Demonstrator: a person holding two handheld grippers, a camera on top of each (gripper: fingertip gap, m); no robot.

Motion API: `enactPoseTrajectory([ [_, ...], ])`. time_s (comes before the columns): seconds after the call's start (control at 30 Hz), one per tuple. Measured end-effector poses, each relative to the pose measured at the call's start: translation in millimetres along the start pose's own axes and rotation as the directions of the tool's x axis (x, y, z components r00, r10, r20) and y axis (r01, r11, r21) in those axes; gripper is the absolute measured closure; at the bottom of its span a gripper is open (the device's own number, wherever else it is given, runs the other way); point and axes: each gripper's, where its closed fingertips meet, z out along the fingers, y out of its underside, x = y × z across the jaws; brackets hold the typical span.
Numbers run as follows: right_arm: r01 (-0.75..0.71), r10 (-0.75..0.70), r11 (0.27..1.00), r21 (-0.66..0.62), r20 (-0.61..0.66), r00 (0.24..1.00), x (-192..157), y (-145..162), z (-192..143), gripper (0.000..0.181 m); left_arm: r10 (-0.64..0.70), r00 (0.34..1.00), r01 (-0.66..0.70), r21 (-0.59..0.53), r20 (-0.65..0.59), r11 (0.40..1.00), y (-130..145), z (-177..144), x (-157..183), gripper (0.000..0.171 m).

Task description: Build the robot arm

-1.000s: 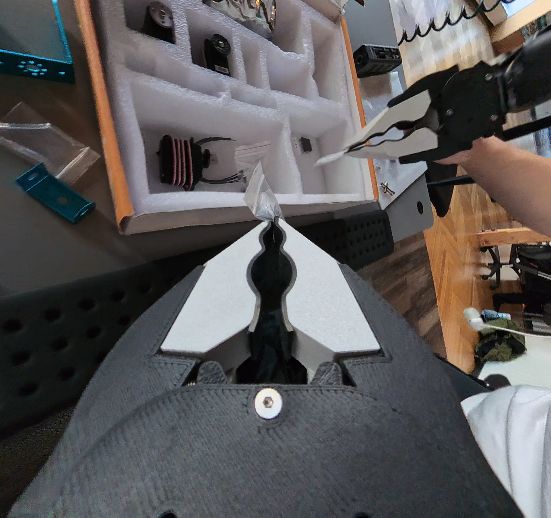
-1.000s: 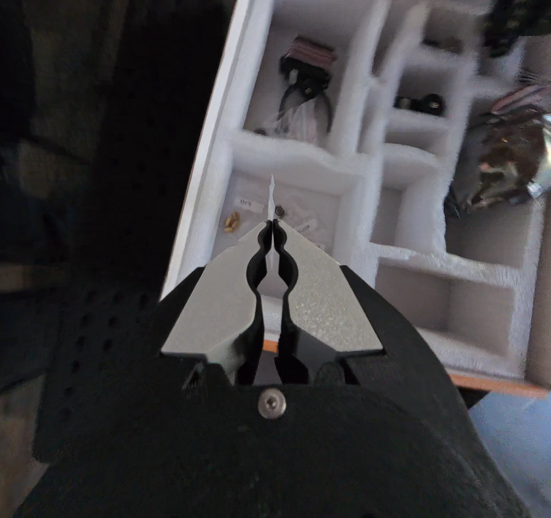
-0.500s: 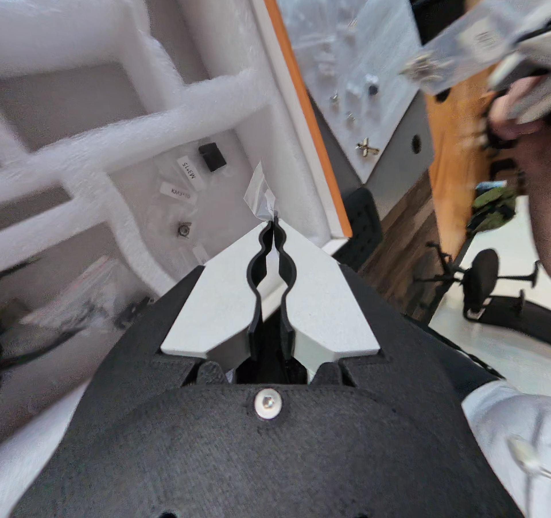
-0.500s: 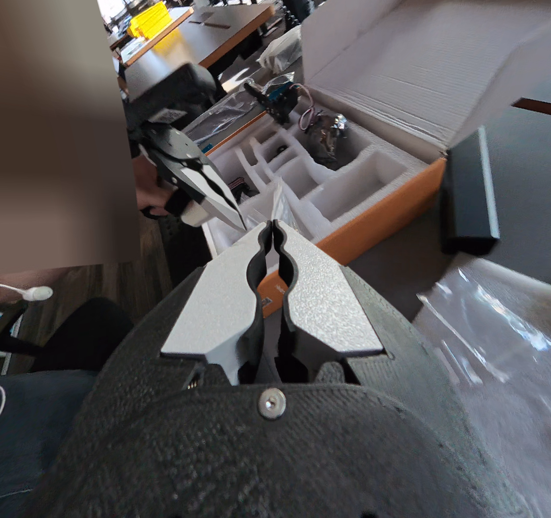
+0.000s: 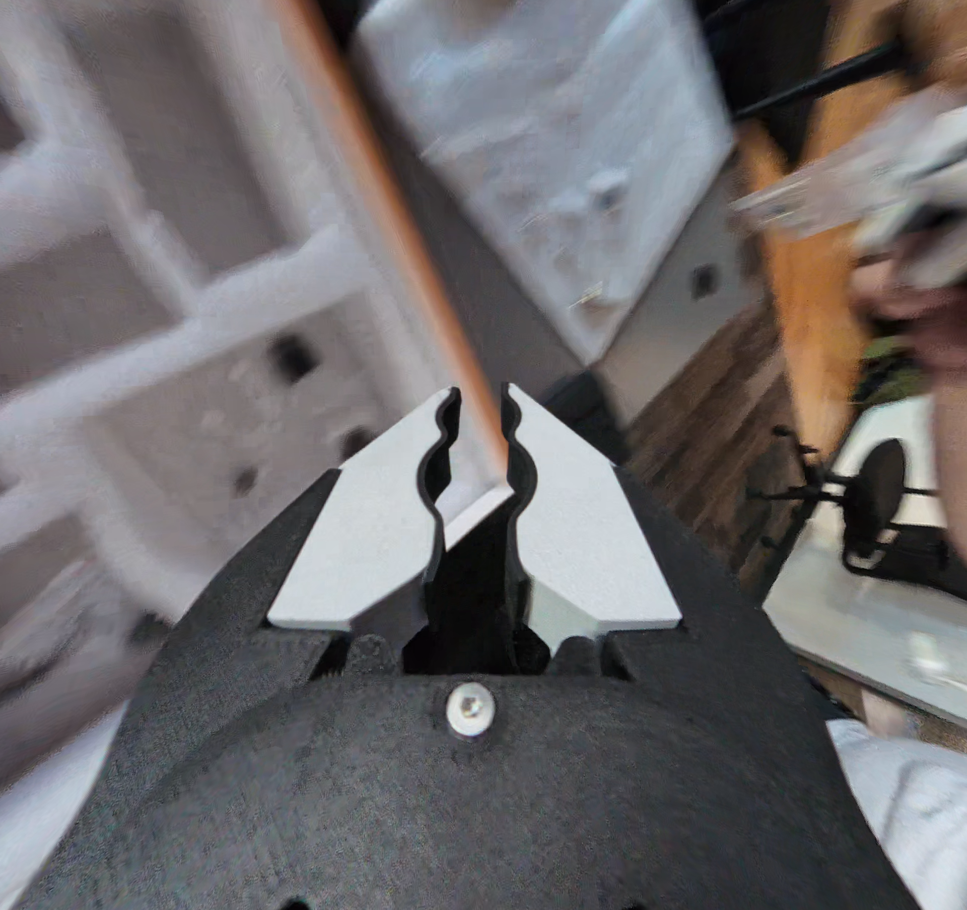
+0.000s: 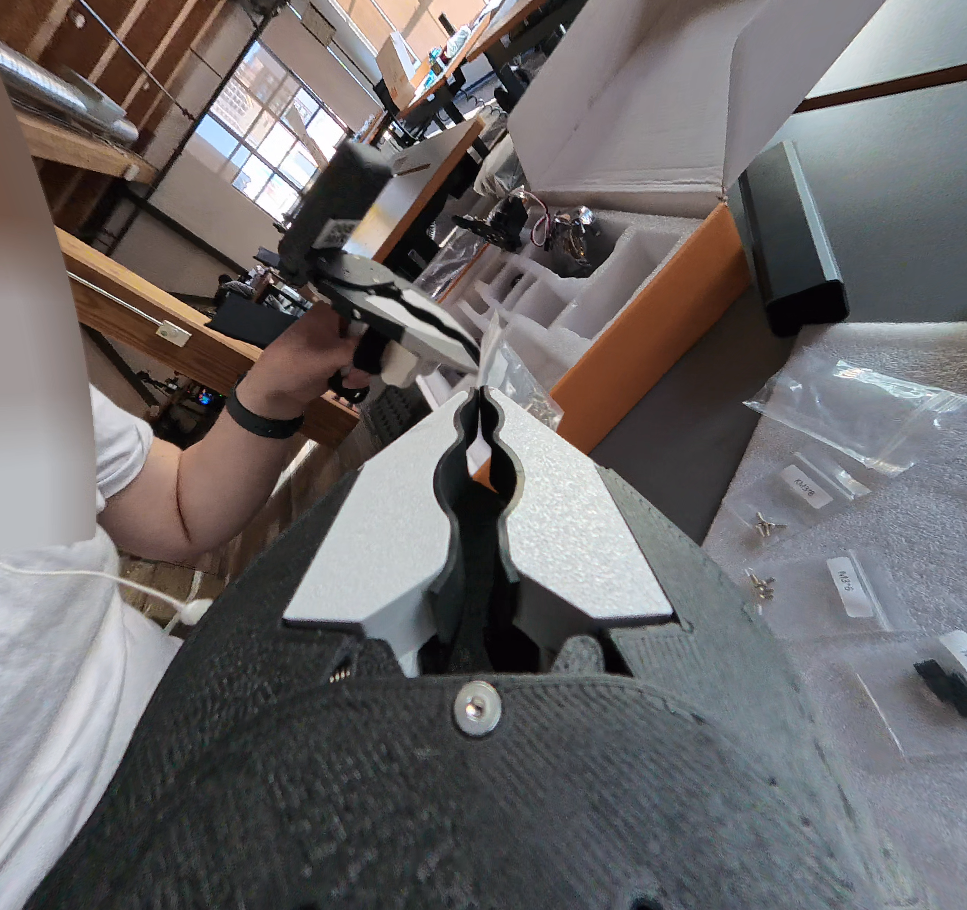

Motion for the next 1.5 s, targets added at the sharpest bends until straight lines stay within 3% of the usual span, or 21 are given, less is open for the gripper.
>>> enactPoseTrajectory([
  [0.07,0.004,-0.004,1.000,0.005,0.011,1.000,-17,-9,-8,0.181,0.152,0.949,-0.092,0.219,-0.276,0.971,-44,-14,69,0.158],
  [0.13,0.021,-0.021,1.000,0.012,0.023,1.000,-41,-23,-17,0.181,0.324,0.776,-0.125,0.371,-0.541,0.920,-70,-38,137,0.157],
  [0.17,0.028,-0.029,0.999,0.025,0.031,0.999,-56,-33,-23,0.181,0.370,0.696,-0.131,0.398,-0.615,0.908,-77,-47,159,0.153],
  [0.3,0.099,-0.100,0.995,0.027,0.048,0.994,-121,-73,-45,0.181,0.469,0.519,-0.193,0.436,-0.715,0.879,-96,-74,211,0.135],
  [0.37,0.152,-0.153,0.988,0.029,0.036,0.988,-150,-91,-57,0.181,0.461,0.366,-0.179,0.425,-0.808,0.887,-99,-102,242,0.148],
  [0.5,0.201,-0.203,0.978,0.061,0.021,0.979,-193,-122,-80,0.181,0.486,0.296,-0.269,0.416,-0.823,0.869,-103,-121,286,0.156],
  [0.6,0.224,-0.225,0.972,0.069,0.003,0.974,-205,-129,-90,0.181,0.512,0.319,-0.327,0.414,-0.797,0.849,-106,-121,303,0.171],
  [0.73,0.178,-0.179,0.974,0.139,0.001,0.984,-195,-136,-97,0.181,0.442,0.366,-0.288,0.351,-0.819,0.891,-106,-116,304,0.171],
  [0.83,0.124,-0.117,0.976,0.181,-0.050,0.992,-170,-135,-98,0.151,0.392,0.422,-0.249,0.311,-0.818,0.917,-102,-107,294,0.171],
  [1.07,-0.010,-0.002,0.989,0.148,0.081,0.997,-138,-112,-79,0.181,0.322,0.518,-0.196,0.257,-0.792,0.946,-100,-74,267,0.171],
  [1.1,0.000,-0.007,0.988,0.154,0.043,0.999,-125,-111,-79,0.181,0.311,0.542,-0.178,0.255,-0.781,0.950,-104,-68,259,0.171],
  [1.17,0.033,-0.024,0.987,0.156,-0.058,0.998,-86,-105,-85,0.181,0.274,0.639,-0.128,0.252,-0.719,0.959,-114,-53,229,0.148],
  [1.27,0.037,-0.016,0.990,0.135,-0.153,0.988,-12,-79,-92,0.181,0.232,0.768,-0.059,0.295,-0.597,0.954,-111,-46,175,0.151],
  [1.37,-0.050,0.055,0.998,0.024,-0.227,0.972,72,-27,-89,0.181,0.171,0.850,0.010,0.339,-0.499,0.941,-83,-46,130,0.155],
  [1.5,-0.190,0.176,0.979,-0.075,-0.157,0.972,140,22,-75,0.181,0.071,0.911,0.090,0.364,-0.406,0.927,-35,-44,89,0.161],
])
